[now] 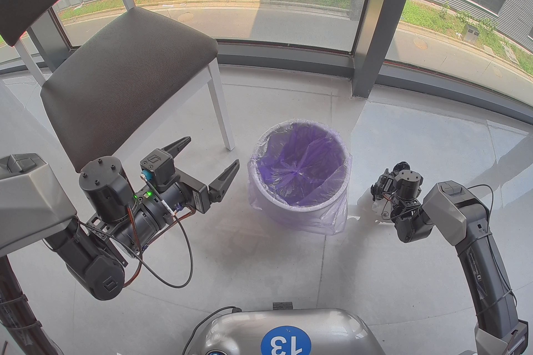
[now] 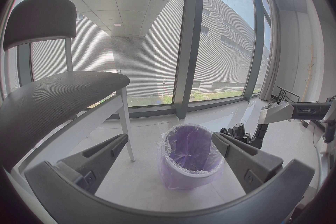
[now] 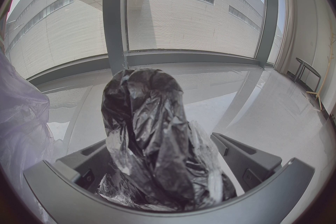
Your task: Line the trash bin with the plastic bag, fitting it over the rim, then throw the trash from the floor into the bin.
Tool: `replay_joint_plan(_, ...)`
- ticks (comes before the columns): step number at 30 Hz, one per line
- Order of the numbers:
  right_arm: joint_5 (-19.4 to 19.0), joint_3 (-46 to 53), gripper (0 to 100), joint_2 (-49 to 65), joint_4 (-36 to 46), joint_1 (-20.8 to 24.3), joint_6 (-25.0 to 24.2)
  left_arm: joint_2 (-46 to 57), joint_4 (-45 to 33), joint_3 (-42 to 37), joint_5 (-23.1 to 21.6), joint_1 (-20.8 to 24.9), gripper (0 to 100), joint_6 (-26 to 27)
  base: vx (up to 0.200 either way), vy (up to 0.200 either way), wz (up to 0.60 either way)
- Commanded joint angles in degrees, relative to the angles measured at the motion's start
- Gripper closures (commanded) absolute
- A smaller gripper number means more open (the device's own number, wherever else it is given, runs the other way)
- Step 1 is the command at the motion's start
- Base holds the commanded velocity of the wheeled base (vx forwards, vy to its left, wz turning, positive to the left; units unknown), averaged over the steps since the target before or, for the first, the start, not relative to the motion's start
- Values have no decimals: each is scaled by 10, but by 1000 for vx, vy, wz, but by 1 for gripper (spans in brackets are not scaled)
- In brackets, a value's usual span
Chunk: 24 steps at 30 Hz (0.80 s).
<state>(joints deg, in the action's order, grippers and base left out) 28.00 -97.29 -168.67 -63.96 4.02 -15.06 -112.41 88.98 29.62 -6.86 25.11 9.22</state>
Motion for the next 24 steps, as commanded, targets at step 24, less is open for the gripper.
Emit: replay_joint_plan(24, 2, 0, 100, -1, 2, 0, -7, 9, 10, -11, 1, 6, 0, 5, 0, 0, 0)
